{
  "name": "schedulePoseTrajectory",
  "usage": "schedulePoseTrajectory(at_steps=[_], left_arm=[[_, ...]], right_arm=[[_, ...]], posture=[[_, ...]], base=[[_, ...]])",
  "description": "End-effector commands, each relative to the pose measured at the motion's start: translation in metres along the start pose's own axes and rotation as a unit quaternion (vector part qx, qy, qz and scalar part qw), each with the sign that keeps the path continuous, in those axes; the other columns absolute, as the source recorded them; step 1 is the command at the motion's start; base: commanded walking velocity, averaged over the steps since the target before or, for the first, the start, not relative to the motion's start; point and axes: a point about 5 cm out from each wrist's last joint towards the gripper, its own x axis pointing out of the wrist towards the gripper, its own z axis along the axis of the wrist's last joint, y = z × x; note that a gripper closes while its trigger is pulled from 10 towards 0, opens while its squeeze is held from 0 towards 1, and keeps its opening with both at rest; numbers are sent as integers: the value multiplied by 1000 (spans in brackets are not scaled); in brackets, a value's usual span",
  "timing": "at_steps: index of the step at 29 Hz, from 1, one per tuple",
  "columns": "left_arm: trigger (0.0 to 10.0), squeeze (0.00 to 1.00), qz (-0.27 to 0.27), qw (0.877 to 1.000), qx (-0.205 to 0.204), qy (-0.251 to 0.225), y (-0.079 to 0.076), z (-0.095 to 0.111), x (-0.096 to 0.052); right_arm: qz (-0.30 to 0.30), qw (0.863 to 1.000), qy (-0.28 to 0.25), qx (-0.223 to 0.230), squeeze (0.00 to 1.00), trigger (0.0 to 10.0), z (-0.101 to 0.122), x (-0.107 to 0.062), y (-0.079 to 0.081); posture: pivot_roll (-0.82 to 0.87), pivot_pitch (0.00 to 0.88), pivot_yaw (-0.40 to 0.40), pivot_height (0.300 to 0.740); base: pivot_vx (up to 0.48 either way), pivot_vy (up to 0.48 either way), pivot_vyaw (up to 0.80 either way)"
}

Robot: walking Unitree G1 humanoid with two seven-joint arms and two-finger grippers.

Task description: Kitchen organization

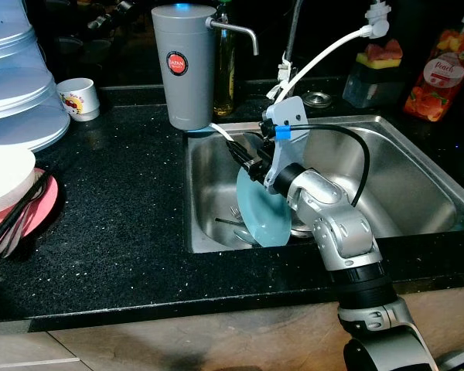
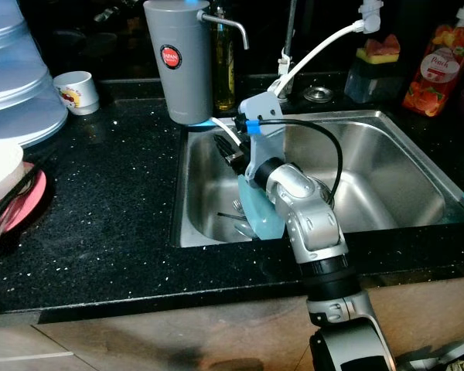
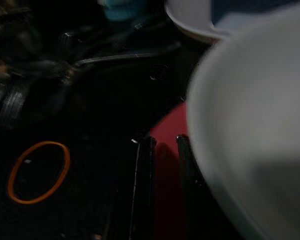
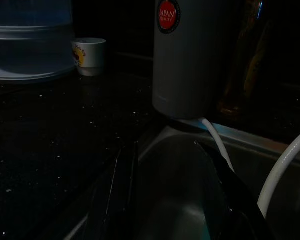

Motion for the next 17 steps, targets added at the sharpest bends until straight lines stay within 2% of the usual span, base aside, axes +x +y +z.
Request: schedulePoseTrajectory(at_steps=[1, 6, 10, 11, 13, 17], left_arm=[[10000, 0, 33, 999, -20, -24, 11, 11, 0], [10000, 0, 73, 996, -30, -29, 30, 14, -4], [10000, 0, 90, 996, -9, 20, 38, -3, -7], [10000, 0, 90, 996, -9, 20, 38, -3, -7], [10000, 0, 106, 992, 8, 64, 43, -19, -11], [10000, 0, 112, 990, 4, 81, 44, -26, -12]], right_arm=[[0, 1000, -2, 1, 0, 10000, 1, -1, 0], [2, 1000, -3, 1, 0, 10000, 1, 0, 1], [5, 1000, -4, 2, 0, 10000, 2, 1, 2], [5, 1000, -4, 2, 0, 10000, 2, 1, 2], [6, 1000, -3, 2, 0, 10000, 2, 1, 3], [7, 1000, -1, 1, 0, 10000, 1, 0, 3]], posture=[[19, 0, 14, 740], [24, 0, 10, 740], [25, 0, 9, 740], [25, 0, 9, 740], [24, 1, 8, 740], [19, 4, 7, 740]], base=[[0, 0, 0], [0, 0, 0], [0, 0, 0], [0, 0, 0], [0, 0, 0], [0, 0, 0]])
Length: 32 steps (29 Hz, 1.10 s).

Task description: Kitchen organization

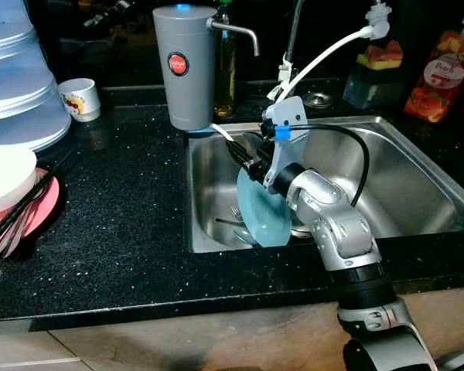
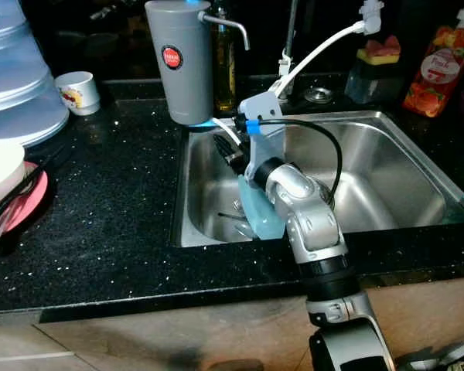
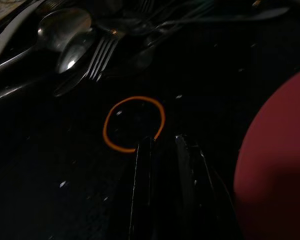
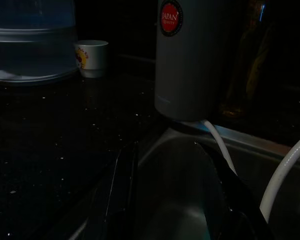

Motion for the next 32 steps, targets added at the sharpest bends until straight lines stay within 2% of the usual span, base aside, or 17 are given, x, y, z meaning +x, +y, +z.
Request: schedulePoseTrajectory(at_steps=[1, 7, 8, 12, 15, 17, 18, 22, 29, 32], left_arm=[[10000, 0, 10, 1000, 7, 26, 6, -9, -1], [10000, 0, -33, 999, 8, 11, -12, -5, 0], [10000, 0, -52, 999, 12, 2, -20, -1, 1], [10000, 0, -87, 996, 16, -26, -38, 15, 1], [10000, 0, -91, 995, 18, -29, -40, 17, 1], [10000, 0, -119, 992, 21, -40, -51, 23, 0], [10000, 0, -135, 990, 27, -41, -57, 23, 0], [10000, 0, -146, 988, 28, -41, -61, 22, -1], [10000, 0, -217, 974, 47, -42, -91, 16, -6], [10000, 0, -229, 971, 48, -43, -98, 14, -7]], right_arm=[[6, 1000, 1, 0, 0, 10000, 1, 0, 2], [5, 1000, 2, -2, 0, 10000, 1, 0, 1], [5, 1000, 1, -2, 0, 10000, 1, -1, 1], [3, 1000, -1, -3, 0, 10000, 3, -1, 1], [2, 1000, -1, -4, 0, 10000, 3, -1, 0], [2, 1000, -1, -4, 0, 10000, 3, -1, 0], [1, 1000, -1, -4, 0, 10000, 3, -1, 0], [1, 1000, -1, -3, 0, 10000, 3, -1, 0], [2, 1000, -1, -4, 0, 10000, 3, -1, 0], [2, 1000, -2, -4, 0, 10000, 3, -1, 0]], posture=[[19, 4, 7, 740], [16, 5, 7, 740], [15, 4, 8, 740], [9, 2, 12, 740], [9, 2, 12, 740], [11, 2, 12, 740], [11, 2, 12, 740], [11, 2, 12, 740], [12, 0, 13, 740], [12, 0, 13, 740]], base=[[0, 0, 0], [0, 0, 0], [0, 0, 0], [0, 0, 0], [0, 0, 0], [0, 0, 0], [0, 0, 0], [0, 0, 0], [0, 0, 0], [0, 0, 0]])
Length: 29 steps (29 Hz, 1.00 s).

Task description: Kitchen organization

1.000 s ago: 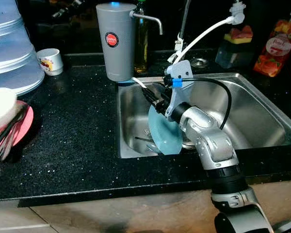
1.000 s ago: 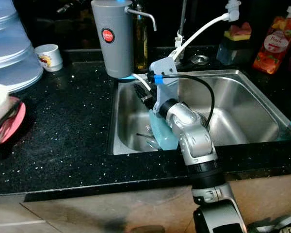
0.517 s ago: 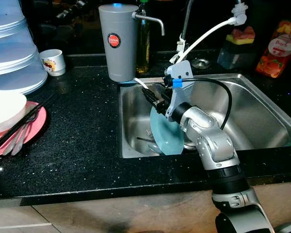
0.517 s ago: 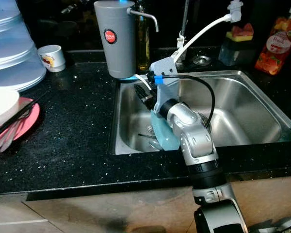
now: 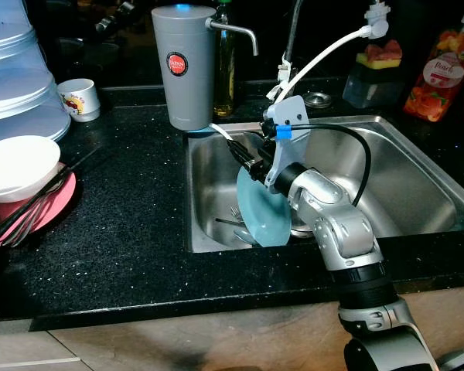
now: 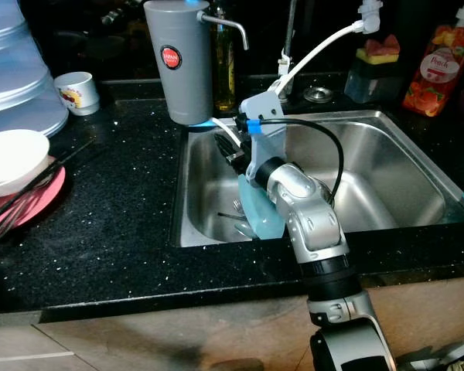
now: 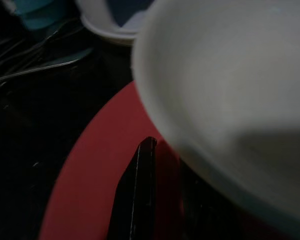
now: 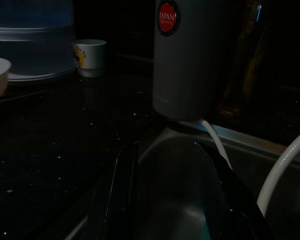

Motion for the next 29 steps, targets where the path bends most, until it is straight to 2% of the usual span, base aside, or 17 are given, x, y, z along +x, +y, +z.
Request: schedulePoseTrajectory(at_steps=[1, 10, 13, 18, 19, 22, 25, 27, 29], left_arm=[[10000, 0, -18, 1000, 2, 5, -10, -4, 2], [10000, 0, -34, 999, 8, -8, -16, 1, 3], [10000, 0, -73, 997, 17, -8, -31, -1, 5], [10000, 0, -85, 996, 25, -20, -39, 1, 6], [10000, 0, -51, 998, 8, -38, -29, 9, 5], [10000, 0, 1, 998, -9, -61, -12, 18, 3], [10000, 0, 64, 994, -29, -83, 16, 26, -4], [10000, 0, 89, 992, -30, -89, 27, 27, -8], [10000, 0, 99, 991, -30, -91, 31, 27, -10]], right_arm=[[4, 1000, -3, -1, 0, 10000, 2, 0, 2], [4, 1000, -3, -2, 0, 10000, 2, -1, 1], [6, 1000, -3, -2, 0, 10000, 2, 0, 2], [5, 1000, -5, -2, 0, 10000, 3, 0, 2], [3, 1000, -5, -2, 0, 10000, 4, 0, 2], [2, 1000, -5, -2, 0, 10000, 3, -1, 1], [3, 1000, -4, -1, 0, 10000, 2, -1, 2], [4, 1000, -4, 1, 0, 10000, 2, -1, 3], [4, 1000, -4, 1, 0, 10000, 2, 0, 3]], posture=[[12, 0, 13, 740], [12, 0, 13, 740], [14, 0, 15, 740], [9, 0, 22, 740], [8, 0, 23, 740], [12, 0, 22, 740], [18, 0, 20, 740], [22, 0, 18, 740], [22, 0, 18, 740]], base=[[0, 0, 0], [0, 0, 0], [0, 0, 0], [0, 0, 0], [0, 0, 0], [0, 0, 0], [0, 0, 0], [0, 0, 0], [0, 0, 0]])
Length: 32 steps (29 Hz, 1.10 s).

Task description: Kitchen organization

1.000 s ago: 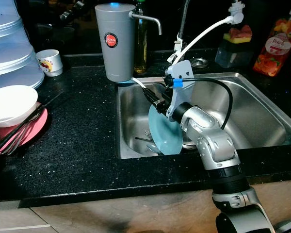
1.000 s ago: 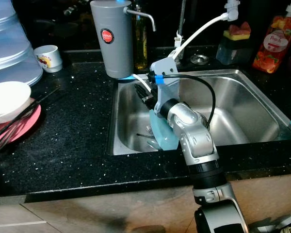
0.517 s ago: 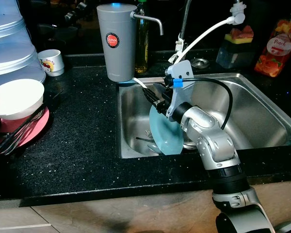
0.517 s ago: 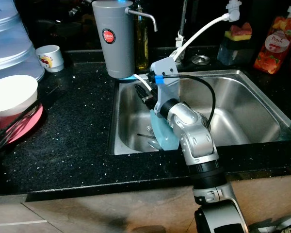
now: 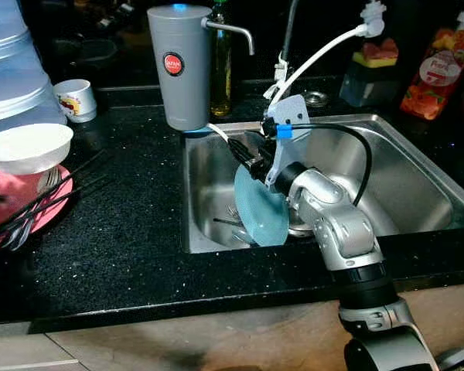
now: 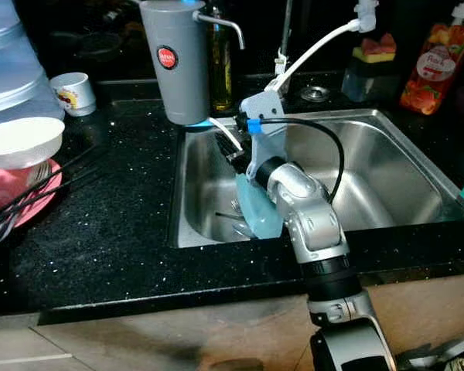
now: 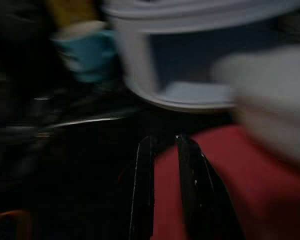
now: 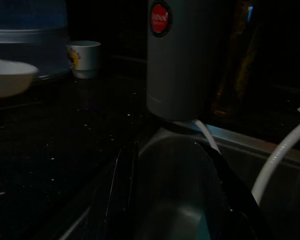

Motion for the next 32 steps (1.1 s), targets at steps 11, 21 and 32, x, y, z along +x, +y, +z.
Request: schedulePoseTrajectory(at_steps=[11, 21, 32], left_arm=[[10000, 0, 149, 985, 31, 83, 70, -26, -22], [10000, 0, 132, 977, 22, 165, 68, -58, -31], [10000, 0, 3, 989, 38, 144, 20, -51, -16]], right_arm=[[9, 1000, -2, 4, 0, 10000, 0, 1, 5], [11, 1000, -1, 4, 0, 10000, 0, 1, 5], [8, 1000, -1, 2, 0, 10000, 1, 0, 3]], posture=[[27, 2, 19, 740], [29, 4, 12, 740], [17, 4, 17, 740]], base=[[0, 0, 0], [0, 0, 0], [0, 0, 0]])
